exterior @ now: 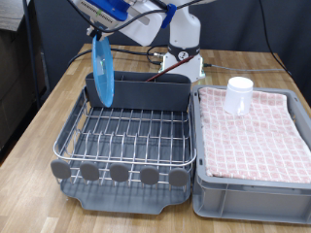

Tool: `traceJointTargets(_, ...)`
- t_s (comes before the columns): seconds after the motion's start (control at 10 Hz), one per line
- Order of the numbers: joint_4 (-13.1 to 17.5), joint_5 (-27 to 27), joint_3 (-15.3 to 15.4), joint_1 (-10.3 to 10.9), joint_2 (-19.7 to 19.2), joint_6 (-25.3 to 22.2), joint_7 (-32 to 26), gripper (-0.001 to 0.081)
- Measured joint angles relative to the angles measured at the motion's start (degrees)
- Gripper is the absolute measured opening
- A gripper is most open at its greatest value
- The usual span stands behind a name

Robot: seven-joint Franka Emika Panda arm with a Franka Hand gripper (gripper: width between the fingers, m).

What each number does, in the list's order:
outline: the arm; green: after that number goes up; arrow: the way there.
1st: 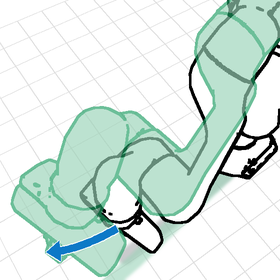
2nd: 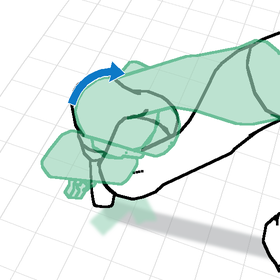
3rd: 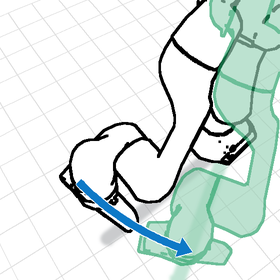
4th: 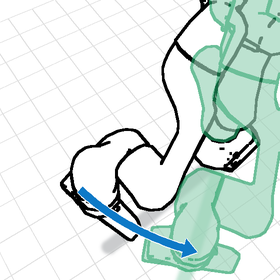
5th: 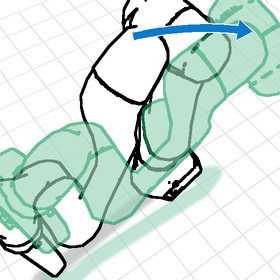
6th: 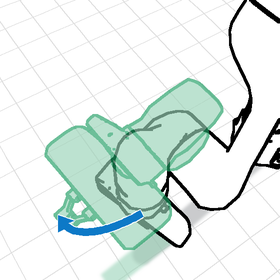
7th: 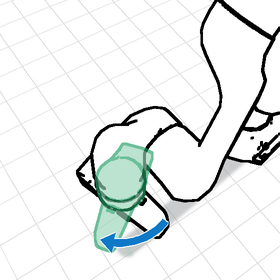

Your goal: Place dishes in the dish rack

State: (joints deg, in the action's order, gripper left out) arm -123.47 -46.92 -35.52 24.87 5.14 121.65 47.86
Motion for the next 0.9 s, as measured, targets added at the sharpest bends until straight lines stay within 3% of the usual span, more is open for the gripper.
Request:
traceJointTargets(0.6, -0.70, -4.91, 0.96, 0.04, -1.12, 0.08, 1.98, 0.0025)
traceJointTargets(0.9, -2.01, -6.54, 0.01, -0.11, -2.55, 3.38, 3.62, 0.0025)
